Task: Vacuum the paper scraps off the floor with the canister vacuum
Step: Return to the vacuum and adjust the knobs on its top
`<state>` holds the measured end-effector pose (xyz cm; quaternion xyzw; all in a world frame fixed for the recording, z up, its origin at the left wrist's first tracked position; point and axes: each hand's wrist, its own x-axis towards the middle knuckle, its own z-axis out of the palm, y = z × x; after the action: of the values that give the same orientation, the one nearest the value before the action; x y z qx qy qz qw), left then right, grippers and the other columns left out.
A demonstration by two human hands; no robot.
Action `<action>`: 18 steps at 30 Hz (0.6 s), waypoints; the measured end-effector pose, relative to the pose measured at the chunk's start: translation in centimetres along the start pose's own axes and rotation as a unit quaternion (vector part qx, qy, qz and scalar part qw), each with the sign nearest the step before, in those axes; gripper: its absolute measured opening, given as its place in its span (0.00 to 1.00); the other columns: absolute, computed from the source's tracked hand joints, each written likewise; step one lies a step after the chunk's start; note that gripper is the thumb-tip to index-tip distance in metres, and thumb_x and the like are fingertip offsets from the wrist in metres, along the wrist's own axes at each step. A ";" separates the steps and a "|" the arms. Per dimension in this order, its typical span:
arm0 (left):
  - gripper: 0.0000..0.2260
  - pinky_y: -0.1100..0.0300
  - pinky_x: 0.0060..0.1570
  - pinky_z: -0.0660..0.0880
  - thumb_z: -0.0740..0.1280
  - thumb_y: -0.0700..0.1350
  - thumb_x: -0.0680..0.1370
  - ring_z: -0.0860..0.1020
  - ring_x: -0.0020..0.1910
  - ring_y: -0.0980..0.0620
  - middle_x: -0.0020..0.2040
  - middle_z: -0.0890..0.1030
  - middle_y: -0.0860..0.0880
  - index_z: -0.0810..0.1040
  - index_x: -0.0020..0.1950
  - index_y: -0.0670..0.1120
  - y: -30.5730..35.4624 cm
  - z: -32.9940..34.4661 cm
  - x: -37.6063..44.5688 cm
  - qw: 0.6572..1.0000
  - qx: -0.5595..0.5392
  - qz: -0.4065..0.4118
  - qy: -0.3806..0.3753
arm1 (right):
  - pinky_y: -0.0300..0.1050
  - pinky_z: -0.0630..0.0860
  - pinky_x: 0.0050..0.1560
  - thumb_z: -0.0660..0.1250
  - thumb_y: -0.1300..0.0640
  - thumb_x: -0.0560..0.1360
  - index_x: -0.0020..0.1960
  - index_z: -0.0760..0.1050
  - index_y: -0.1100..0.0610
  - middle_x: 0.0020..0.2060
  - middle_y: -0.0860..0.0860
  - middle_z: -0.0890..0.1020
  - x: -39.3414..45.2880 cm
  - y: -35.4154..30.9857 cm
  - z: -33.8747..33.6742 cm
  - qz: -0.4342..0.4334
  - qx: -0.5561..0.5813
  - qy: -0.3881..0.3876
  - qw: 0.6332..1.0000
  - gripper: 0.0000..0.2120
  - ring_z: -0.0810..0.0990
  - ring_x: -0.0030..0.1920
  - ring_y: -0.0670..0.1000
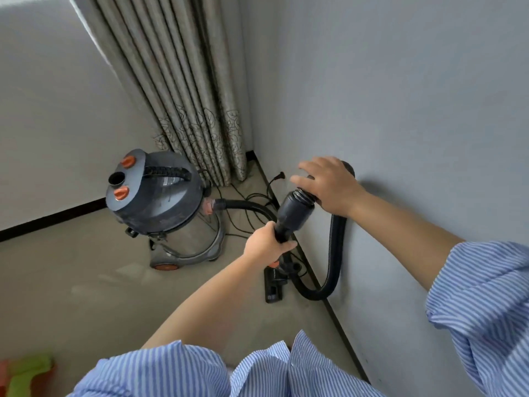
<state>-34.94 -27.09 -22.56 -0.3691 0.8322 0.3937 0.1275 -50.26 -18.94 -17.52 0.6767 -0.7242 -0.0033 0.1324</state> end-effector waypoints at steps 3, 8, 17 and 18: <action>0.20 0.58 0.42 0.76 0.68 0.54 0.75 0.79 0.44 0.49 0.47 0.76 0.50 0.70 0.61 0.44 1.2 1.5 0.1 0.999 0.036 0.025 -0.027 | 0.56 0.78 0.38 0.76 0.73 0.39 0.51 0.74 0.56 0.42 0.60 0.82 -2.5 1.6 0.1 0.046 0.025 -0.039 0.998 0.40 0.82 0.39 0.62; 0.20 0.56 0.48 0.80 0.70 0.51 0.73 0.80 0.46 0.48 0.51 0.79 0.47 0.71 0.60 0.44 1.3 2.5 -0.2 0.998 0.006 0.016 -0.061 | 0.61 0.76 0.46 0.74 0.75 0.53 0.57 0.77 0.63 0.51 0.63 0.79 -6.3 2.7 -0.7 0.149 0.093 -0.067 0.982 0.32 0.80 0.50 0.65; 0.19 0.60 0.53 0.72 0.71 0.46 0.73 0.77 0.56 0.48 0.57 0.79 0.46 0.73 0.61 0.44 0.4 1.5 -2.3 0.991 0.030 0.074 -0.108 | 0.42 0.53 0.71 0.55 0.69 0.76 0.75 0.54 0.55 0.75 0.55 0.53 -7.9 0.8 -1.7 0.280 0.222 -0.156 0.921 0.30 0.54 0.75 0.54; 0.19 0.61 0.53 0.72 0.71 0.46 0.73 0.77 0.56 0.48 0.58 0.79 0.46 0.73 0.62 0.44 0.4 1.4 -2.6 0.990 0.032 0.085 -0.103 | 0.44 0.54 0.71 0.56 0.69 0.76 0.75 0.55 0.54 0.75 0.55 0.53 -8.2 0.7 -1.9 0.300 0.232 -0.154 0.912 0.30 0.56 0.74 0.55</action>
<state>-33.55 -24.53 -21.96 -0.2501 0.8552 0.4119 0.1907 -50.17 -10.52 -17.11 0.4300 -0.8851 0.1001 -0.1471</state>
